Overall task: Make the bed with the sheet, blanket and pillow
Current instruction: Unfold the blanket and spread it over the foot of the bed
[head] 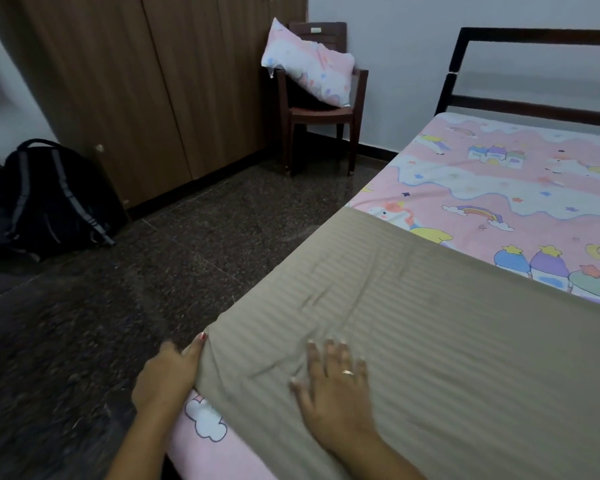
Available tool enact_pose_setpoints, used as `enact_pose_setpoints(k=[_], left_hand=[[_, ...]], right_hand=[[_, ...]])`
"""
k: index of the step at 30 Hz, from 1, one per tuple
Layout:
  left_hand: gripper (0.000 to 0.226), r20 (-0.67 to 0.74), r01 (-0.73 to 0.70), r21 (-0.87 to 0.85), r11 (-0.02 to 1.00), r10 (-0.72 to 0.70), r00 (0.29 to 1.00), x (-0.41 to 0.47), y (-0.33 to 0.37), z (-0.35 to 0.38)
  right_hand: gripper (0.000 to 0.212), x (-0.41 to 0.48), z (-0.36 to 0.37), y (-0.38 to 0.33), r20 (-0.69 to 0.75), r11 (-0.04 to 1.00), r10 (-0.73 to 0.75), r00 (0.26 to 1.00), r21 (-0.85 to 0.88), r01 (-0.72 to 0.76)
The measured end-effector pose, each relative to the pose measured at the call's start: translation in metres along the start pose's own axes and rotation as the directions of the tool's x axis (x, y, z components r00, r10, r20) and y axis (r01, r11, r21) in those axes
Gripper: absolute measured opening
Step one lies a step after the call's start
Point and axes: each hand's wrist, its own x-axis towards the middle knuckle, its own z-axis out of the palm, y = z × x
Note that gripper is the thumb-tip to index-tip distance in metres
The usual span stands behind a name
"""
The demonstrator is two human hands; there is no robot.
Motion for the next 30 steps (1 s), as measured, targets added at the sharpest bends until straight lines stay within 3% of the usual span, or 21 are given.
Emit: enact_pose_setpoints(k=[3, 5, 6, 9, 11, 13, 17, 20, 23, 26, 28, 30], left_hand=[[0.059, -0.079, -0.045, -0.047, 0.998, 0.041, 0.996, 0.001, 0.000, -0.004], [0.051, -0.059, -0.083, -0.019, 0.996, 0.082, 0.995, 0.004, -0.003, -0.007], [0.046, -0.044, -0.100, -0.015, 0.995, 0.099, 0.994, 0.004, -0.005, -0.008], [0.032, -0.062, -0.159, -0.088, 0.983, 0.154, 0.986, 0.004, -0.008, -0.009], [0.024, -0.110, -0.218, -0.152, 0.964, 0.202, 0.973, 0.004, -0.007, -0.008], [0.023, -0.165, -0.261, -0.185, 0.947, 0.232, 0.959, 0.003, -0.006, -0.006], [0.018, -0.269, -0.291, -0.182, 0.939, 0.237, 0.934, -0.002, -0.003, -0.001], [0.033, -0.242, -0.193, -0.177, 0.965, 0.147, 0.959, 0.000, -0.003, -0.004], [0.069, 0.031, -0.021, 0.013, 1.000, 0.021, 0.999, 0.006, -0.008, -0.007], [0.068, 0.193, -0.029, 0.027, 0.999, 0.023, 0.981, 0.014, -0.008, -0.010], [0.056, 0.189, -0.133, 0.029, 0.991, 0.126, 0.974, 0.017, -0.007, -0.010], [0.045, 0.119, -0.220, 0.024, 0.975, 0.216, 0.969, 0.018, -0.008, -0.008]], right_hand=[[0.084, 0.021, -0.014, -0.038, 0.071, 0.957, -0.290, 0.954, 0.050, 0.287], [0.091, 0.029, -0.024, -0.043, 0.180, 0.891, -0.433, 0.883, 0.236, 0.389], [0.091, 0.030, -0.030, -0.037, 0.148, 0.871, -0.468, 0.871, 0.243, 0.427], [0.094, 0.030, -0.034, 0.003, -0.039, 0.928, -0.371, 0.928, 0.028, 0.372], [0.106, 0.025, -0.027, 0.030, -0.031, 0.977, -0.211, 0.977, -0.045, 0.209], [0.102, 0.019, -0.018, 0.029, 0.034, 0.994, -0.094, 0.995, -0.043, 0.096], [0.076, 0.017, -0.003, -0.026, 0.092, 0.975, -0.216, 0.972, -0.038, 0.221], [0.072, 0.023, -0.008, -0.060, 0.139, 0.860, -0.507, 0.850, 0.016, 0.510], [0.066, 0.026, -0.022, -0.055, 0.188, 0.795, -0.606, 0.773, 0.132, 0.592], [0.094, 0.032, -0.029, -0.020, 0.059, 0.881, -0.472, 0.879, -0.006, 0.473], [0.106, 0.036, -0.025, 0.002, 0.019, 0.954, -0.286, 0.958, -0.088, 0.286], [0.105, 0.034, -0.020, 0.001, 0.046, 0.984, -0.163, 0.986, -0.068, 0.166]])
